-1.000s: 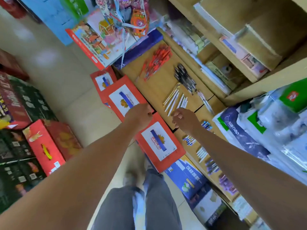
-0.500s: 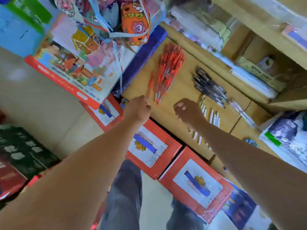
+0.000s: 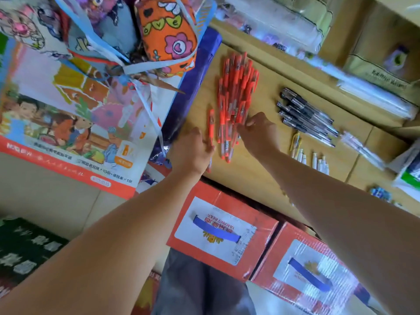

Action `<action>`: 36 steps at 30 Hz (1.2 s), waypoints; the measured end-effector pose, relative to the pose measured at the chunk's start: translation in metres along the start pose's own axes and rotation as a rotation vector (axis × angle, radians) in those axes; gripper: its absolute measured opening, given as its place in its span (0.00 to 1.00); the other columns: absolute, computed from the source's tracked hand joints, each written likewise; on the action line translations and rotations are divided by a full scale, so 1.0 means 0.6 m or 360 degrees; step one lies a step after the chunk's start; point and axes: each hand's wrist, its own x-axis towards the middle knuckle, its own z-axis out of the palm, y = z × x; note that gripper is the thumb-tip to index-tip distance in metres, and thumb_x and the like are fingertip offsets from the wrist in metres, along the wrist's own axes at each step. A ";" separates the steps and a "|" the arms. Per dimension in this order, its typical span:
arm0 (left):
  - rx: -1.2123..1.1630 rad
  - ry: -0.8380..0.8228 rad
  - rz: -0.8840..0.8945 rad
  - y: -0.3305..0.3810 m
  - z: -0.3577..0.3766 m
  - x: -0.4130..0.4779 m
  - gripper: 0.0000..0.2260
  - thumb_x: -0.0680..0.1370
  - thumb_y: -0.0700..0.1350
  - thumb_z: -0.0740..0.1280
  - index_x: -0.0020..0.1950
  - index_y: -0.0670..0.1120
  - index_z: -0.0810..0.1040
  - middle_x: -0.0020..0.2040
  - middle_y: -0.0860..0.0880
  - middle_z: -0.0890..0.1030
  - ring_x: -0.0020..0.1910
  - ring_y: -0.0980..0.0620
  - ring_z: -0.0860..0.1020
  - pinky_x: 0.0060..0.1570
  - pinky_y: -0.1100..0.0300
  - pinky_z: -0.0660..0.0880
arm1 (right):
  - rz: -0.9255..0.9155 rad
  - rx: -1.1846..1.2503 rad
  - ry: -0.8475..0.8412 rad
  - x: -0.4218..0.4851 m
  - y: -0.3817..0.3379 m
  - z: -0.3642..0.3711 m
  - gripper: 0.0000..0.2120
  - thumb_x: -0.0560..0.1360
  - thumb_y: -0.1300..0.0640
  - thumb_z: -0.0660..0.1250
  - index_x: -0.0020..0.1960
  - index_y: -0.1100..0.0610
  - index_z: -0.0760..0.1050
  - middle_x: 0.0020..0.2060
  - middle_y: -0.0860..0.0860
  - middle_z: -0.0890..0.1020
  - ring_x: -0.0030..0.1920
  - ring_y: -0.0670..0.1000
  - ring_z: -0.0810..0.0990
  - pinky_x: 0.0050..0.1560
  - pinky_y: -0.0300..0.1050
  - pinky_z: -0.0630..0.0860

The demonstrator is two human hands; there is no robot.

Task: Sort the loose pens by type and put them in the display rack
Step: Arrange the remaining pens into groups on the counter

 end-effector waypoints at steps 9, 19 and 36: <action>-0.0048 0.0001 -0.0033 0.014 -0.021 0.018 0.14 0.75 0.48 0.61 0.54 0.42 0.78 0.33 0.49 0.79 0.33 0.46 0.78 0.41 0.54 0.78 | 0.0020 -0.0326 -0.0039 -0.002 0.023 -0.012 0.18 0.71 0.53 0.69 0.55 0.60 0.67 0.41 0.53 0.76 0.40 0.56 0.75 0.28 0.42 0.64; -0.0307 0.0164 -0.0072 0.059 0.009 0.061 0.18 0.72 0.56 0.69 0.50 0.43 0.73 0.40 0.53 0.74 0.41 0.49 0.75 0.39 0.60 0.66 | -0.0006 -0.0346 -0.0162 -0.012 0.040 -0.023 0.12 0.75 0.51 0.63 0.53 0.58 0.66 0.37 0.53 0.76 0.38 0.57 0.76 0.31 0.44 0.71; -0.0020 0.0134 -0.0038 0.040 -0.005 0.051 0.11 0.78 0.49 0.63 0.51 0.40 0.76 0.44 0.42 0.82 0.43 0.40 0.80 0.40 0.54 0.72 | -0.0069 -0.0272 -0.0359 -0.026 0.066 -0.041 0.16 0.81 0.46 0.55 0.50 0.59 0.71 0.36 0.55 0.79 0.34 0.55 0.79 0.33 0.50 0.78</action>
